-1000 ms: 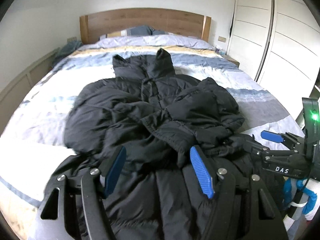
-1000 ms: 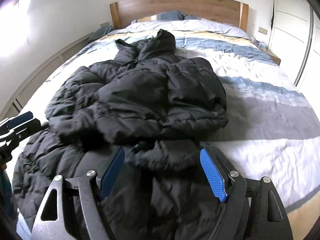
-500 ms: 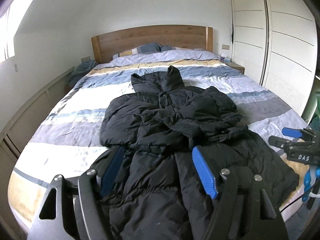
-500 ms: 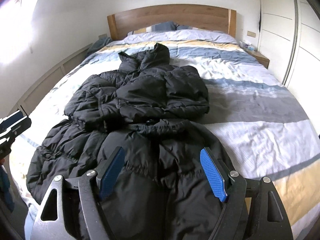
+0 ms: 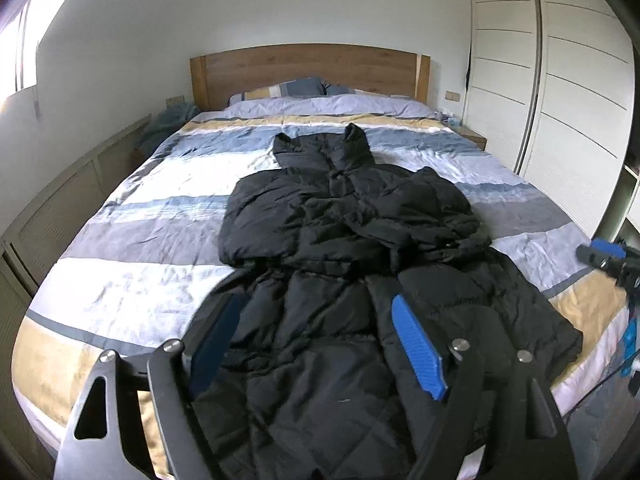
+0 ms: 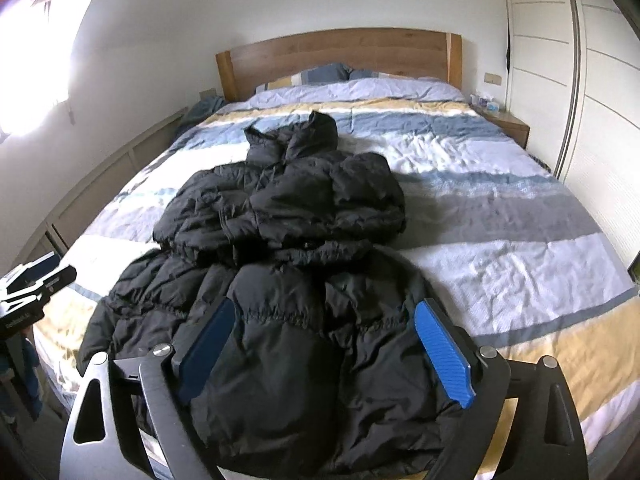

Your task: Fold large clothes

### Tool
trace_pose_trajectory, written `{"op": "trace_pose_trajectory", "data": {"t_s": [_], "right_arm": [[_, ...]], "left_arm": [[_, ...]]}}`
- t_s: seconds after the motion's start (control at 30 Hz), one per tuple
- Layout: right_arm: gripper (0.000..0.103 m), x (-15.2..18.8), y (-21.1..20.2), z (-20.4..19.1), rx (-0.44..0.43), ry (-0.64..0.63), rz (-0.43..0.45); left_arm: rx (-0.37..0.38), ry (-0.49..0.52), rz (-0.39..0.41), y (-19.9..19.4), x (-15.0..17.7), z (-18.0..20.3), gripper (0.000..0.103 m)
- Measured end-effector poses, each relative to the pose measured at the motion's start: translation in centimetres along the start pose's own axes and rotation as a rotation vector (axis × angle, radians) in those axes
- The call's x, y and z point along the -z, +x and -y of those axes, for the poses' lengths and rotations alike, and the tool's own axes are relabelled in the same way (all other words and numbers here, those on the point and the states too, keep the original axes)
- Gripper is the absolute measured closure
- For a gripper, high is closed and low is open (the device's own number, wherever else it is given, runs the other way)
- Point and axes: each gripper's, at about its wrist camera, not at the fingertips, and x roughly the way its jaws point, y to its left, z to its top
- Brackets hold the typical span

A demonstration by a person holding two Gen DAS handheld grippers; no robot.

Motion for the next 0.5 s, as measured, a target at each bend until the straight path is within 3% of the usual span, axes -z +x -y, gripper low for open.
{"op": "trace_pose_trajectory", "data": {"t_s": [0.27,0.5], "right_arm": [[0.010,-3.7,-1.5,1.4,-0.029,0.025,0.069],[0.010,-4.8,-1.0,2.3,-0.045,0.027,0.074]], "left_arm": [[0.073,-0.122,-0.063,0.5,-2.5,-5.7,0.025],[0.008,-0.149,-0.074,1.1,-4.6,-8.3,0.025]]}}
